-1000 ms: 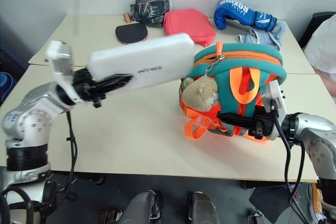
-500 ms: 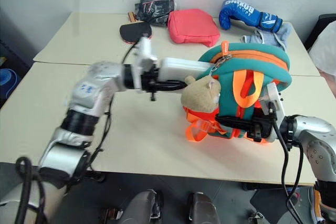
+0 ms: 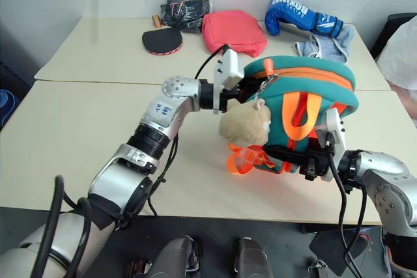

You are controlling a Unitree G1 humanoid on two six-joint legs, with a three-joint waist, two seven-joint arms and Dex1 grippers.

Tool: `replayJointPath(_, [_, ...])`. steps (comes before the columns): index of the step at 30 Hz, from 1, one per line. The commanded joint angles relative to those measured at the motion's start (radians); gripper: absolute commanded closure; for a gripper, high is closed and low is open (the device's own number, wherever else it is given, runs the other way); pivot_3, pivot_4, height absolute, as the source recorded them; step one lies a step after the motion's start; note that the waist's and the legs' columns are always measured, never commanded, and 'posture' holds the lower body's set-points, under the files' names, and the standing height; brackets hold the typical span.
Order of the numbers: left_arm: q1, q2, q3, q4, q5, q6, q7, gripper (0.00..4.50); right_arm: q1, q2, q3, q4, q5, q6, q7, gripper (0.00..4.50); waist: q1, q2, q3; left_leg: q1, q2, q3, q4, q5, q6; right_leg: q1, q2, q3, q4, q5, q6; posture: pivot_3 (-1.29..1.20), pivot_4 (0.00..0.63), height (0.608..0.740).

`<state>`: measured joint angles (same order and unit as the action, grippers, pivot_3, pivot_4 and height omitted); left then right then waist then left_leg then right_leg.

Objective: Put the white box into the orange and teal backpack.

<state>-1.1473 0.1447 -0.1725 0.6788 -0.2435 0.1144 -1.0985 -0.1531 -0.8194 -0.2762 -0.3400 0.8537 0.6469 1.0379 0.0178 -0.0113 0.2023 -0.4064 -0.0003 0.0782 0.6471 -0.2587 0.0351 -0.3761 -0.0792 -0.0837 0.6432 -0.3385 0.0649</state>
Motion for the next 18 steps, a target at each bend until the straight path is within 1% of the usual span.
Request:
replayJointPath(1, [0.02,0.157,0.119,-0.055,-0.102,0.02,-0.17,0.37,0.015,0.011,-0.029,-0.023,-0.007,-0.029,-0.016,4.5,-0.01,0.0,0.0,0.0,0.0,0.0,0.0,0.0,-0.001,0.0,0.0,0.0,0.0,0.0,0.0,0.0,0.15,0.74])
replayJointPath(3, [0.025,0.215,0.164,-0.083,-0.154,0.044,-0.232,0.37,0.011,0.021,-0.022,-0.022,-0.011,-0.035,-0.026,4.5,-0.017,0.0,0.0,0.0,0.001,0.0,0.0,0.001,-0.002,0.0,0.001,0.0,0.001,0.0,-0.001,0.0,0.15,0.74])
replayJointPath(6, [0.102,0.315,0.161,-0.225,-0.182,0.072,-0.355,0.37,0.003,0.043,-0.023,-0.028,0.014,-0.026,-0.039,4.5,-0.013,0.0,0.0,0.0,0.001,0.0,0.0,0.001,-0.001,0.0,0.0,0.0,0.001,0.0,-0.001,0.0,0.15,0.74])
replayJointPath(9, [0.189,0.351,0.165,-0.387,-0.213,0.099,-0.357,0.37,-0.019,0.062,-0.03,-0.027,0.055,-0.001,-0.052,4.5,-0.008,0.0,0.0,0.0,-0.001,-0.001,0.001,0.0,0.0,0.001,-0.002,0.0,0.0,0.0,-0.001,0.0,0.15,0.74])
replayJointPath(11, [0.251,0.341,0.163,-0.51,-0.238,0.124,-0.323,0.37,-0.032,0.062,-0.013,-0.018,0.04,-0.007,-0.047,4.5,-0.005,0.0,0.0,0.0,-0.002,-0.001,0.002,-0.001,0.002,0.002,-0.003,0.0,0.0,0.0,-0.001,0.0,0.15,0.74])
replayJointPath(14, [0.329,0.284,0.141,-0.645,-0.22,0.071,-0.246,0.37,-0.049,0.065,0.008,0.002,0.018,-0.015,-0.039,4.5,0.002,0.0,0.0,0.0,-0.002,-0.001,0.003,-0.001,0.002,0.002,-0.003,0.0,0.001,0.0,-0.001,0.0,0.15,0.74])
replayJointPath(16, [0.358,0.233,0.114,-0.688,-0.184,0.04,-0.177,0.37,-0.062,0.066,0.016,0.01,0.017,-0.012,-0.031,4.5,0.006,0.0,0.0,0.0,-0.002,-0.001,0.002,-0.001,0.002,0.002,-0.003,0.0,0.001,0.0,-0.001,0.0,0.15,0.74])
replayJointPath(18, [0.371,0.203,0.08,-0.696,-0.13,-0.036,-0.148,0.37,-0.069,0.066,0.02,0.012,0.026,-0.005,-0.022,4.5,0.005,0.0,0.0,0.0,-0.002,-0.001,0.002,-0.001,0.002,0.002,-0.003,0.0,0.001,0.0,-0.001,0.0,0.15,0.74])
